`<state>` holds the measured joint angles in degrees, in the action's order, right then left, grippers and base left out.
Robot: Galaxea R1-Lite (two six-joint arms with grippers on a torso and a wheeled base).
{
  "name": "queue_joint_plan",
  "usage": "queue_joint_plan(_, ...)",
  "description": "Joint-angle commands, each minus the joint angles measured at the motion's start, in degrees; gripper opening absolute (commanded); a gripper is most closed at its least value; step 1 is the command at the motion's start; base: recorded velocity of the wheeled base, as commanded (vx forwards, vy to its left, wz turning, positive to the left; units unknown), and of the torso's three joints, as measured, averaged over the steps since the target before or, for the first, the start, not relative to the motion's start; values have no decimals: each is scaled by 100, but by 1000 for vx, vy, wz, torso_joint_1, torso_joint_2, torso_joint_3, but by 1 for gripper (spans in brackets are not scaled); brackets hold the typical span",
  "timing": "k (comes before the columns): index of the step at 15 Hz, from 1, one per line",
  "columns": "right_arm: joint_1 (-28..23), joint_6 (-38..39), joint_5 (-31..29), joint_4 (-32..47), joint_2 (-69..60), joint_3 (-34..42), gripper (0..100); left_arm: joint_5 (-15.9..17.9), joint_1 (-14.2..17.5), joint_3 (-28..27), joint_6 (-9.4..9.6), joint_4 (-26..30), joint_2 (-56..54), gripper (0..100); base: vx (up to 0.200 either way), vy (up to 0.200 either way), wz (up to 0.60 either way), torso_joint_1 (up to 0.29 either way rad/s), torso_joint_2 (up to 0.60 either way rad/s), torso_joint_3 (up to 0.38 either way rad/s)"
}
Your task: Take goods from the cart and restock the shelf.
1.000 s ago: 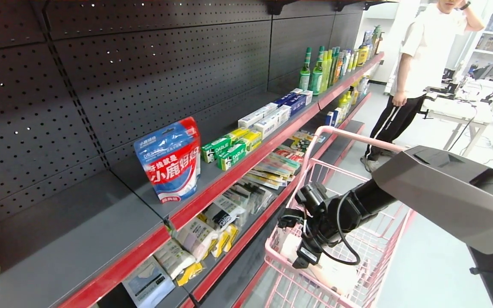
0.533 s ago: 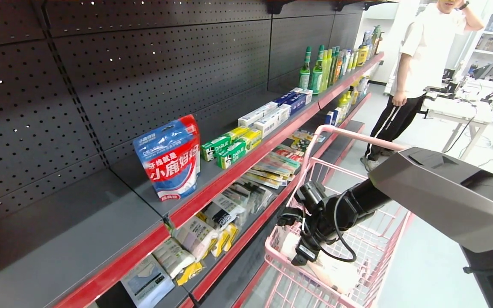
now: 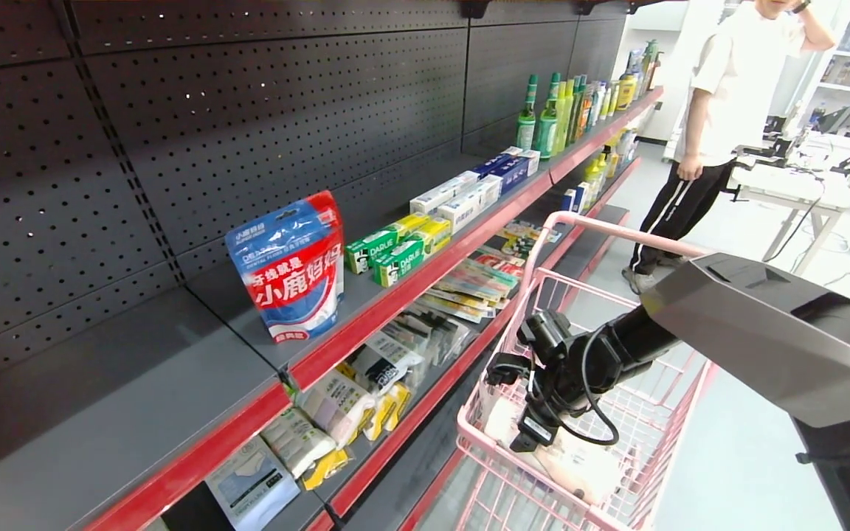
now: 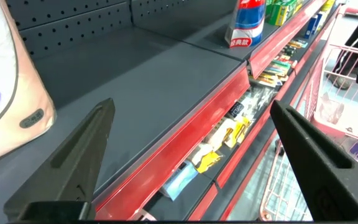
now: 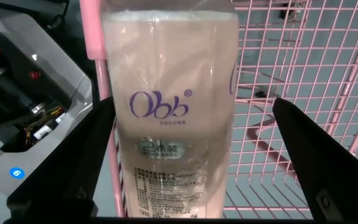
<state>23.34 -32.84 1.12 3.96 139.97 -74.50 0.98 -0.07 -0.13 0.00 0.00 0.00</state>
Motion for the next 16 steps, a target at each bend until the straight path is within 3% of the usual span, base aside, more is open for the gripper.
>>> queue_joint_plan(1, -14, -3, 2, -1, 48, -65, 100, -1, -1, -4, 0, 0, 0, 100, 0, 0, 0, 0, 0, 0)
queue_joint_plan(16, -23, -231, -15, -1, 584, -601, 100, -1, -1, 5, 0, 0, 0, 100, 0, 0, 0, 0, 0, 0)
